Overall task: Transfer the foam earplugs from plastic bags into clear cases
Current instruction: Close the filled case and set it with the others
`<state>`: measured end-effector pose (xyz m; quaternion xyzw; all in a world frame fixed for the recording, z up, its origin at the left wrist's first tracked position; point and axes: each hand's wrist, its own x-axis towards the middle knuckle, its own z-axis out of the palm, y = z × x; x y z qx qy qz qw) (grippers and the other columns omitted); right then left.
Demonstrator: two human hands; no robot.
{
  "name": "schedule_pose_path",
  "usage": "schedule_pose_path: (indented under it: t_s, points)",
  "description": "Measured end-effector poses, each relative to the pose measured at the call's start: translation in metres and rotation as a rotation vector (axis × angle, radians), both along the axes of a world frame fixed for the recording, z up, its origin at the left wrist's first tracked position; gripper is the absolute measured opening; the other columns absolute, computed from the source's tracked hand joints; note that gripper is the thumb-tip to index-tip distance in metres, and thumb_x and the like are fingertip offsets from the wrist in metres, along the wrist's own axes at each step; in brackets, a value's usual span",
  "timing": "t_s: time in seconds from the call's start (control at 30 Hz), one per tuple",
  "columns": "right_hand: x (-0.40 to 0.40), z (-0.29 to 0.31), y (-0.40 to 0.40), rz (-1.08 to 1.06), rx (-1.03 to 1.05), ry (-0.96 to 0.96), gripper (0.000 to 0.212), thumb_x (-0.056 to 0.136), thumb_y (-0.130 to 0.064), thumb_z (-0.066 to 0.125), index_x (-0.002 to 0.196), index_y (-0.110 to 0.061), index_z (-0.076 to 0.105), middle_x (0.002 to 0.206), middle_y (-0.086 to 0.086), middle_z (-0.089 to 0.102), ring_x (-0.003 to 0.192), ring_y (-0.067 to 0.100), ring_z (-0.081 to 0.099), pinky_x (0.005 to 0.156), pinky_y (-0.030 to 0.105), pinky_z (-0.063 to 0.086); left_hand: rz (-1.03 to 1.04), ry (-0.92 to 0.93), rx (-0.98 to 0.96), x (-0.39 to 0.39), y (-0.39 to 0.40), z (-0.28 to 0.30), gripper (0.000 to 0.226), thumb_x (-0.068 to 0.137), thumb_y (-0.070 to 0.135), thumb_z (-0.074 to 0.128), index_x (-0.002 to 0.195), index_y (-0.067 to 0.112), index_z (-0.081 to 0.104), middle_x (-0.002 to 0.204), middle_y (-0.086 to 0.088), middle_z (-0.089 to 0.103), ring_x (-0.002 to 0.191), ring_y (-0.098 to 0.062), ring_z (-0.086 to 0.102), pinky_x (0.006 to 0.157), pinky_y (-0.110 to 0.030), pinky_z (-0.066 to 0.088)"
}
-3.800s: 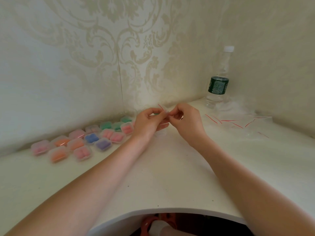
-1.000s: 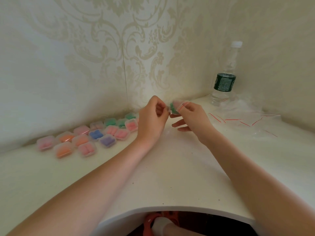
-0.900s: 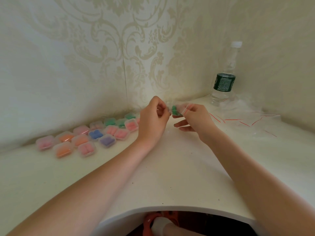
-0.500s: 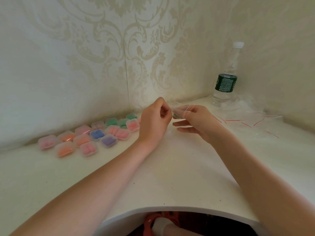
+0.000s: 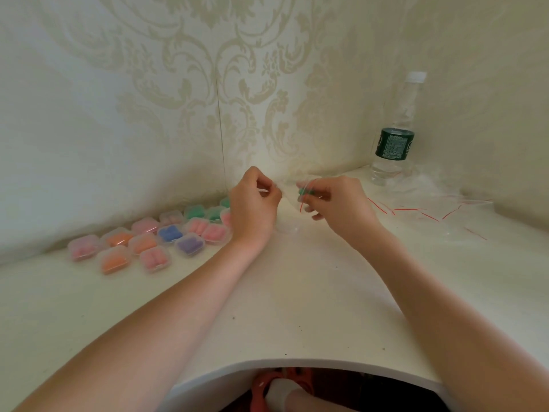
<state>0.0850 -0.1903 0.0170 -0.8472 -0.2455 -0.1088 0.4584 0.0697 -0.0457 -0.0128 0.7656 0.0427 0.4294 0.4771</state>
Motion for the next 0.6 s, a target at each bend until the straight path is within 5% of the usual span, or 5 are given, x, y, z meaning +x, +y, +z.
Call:
schedule_pose_path:
  t_s: [0.17,0.27,0.43,0.6]
  points:
    - [0.002,-0.007,-0.001,-0.057,-0.053,-0.245,0.028,0.089,-0.008,0.057,0.112,-0.016,0.071,0.086,-0.007,0.068,0.075,0.024,0.064,0.074,0.045,0.055,0.003,0.038,-0.098,-0.002,-0.002,0.002,0.028,0.081,0.003,0.06,0.067,0.021,0.046,0.072,-0.005,0.065,0.07,-0.017,0.068,0.064,-0.038,0.055]
    - [0.006,-0.011,-0.004,-0.07,-0.105,-0.371,0.033,0.094,-0.01,0.054,0.124,-0.019,0.063,0.084,0.011,0.068,0.074,0.03,0.063,0.07,0.047,0.054,-0.165,0.099,-0.433,-0.002,-0.006,0.008,0.02,0.085,-0.005,0.056,0.073,0.009,0.048,0.078,-0.016,0.065,0.063,-0.019,0.071,0.057,-0.028,0.057]
    - [0.011,-0.011,-0.009,-0.098,0.052,-0.227,0.033,0.096,-0.011,0.053,0.127,-0.018,0.061,0.088,0.006,0.07,0.069,0.019,0.065,0.067,0.026,0.055,-0.487,0.239,-0.878,-0.005,-0.01,0.022,0.01,0.091,-0.003,0.041,0.092,0.003,0.049,0.074,-0.017,0.063,0.064,-0.023,0.071,0.063,-0.029,0.06]
    - [0.006,-0.009,-0.006,-0.059,0.037,-0.233,0.013,0.096,-0.013,0.052,0.102,-0.01,0.063,0.081,-0.006,0.065,0.07,0.017,0.062,0.062,0.041,0.057,-0.65,0.311,-1.075,-0.015,-0.012,0.027,0.027,0.085,-0.01,0.031,0.091,-0.003,0.056,0.047,-0.007,0.057,0.056,-0.022,0.069,0.064,-0.03,0.059]
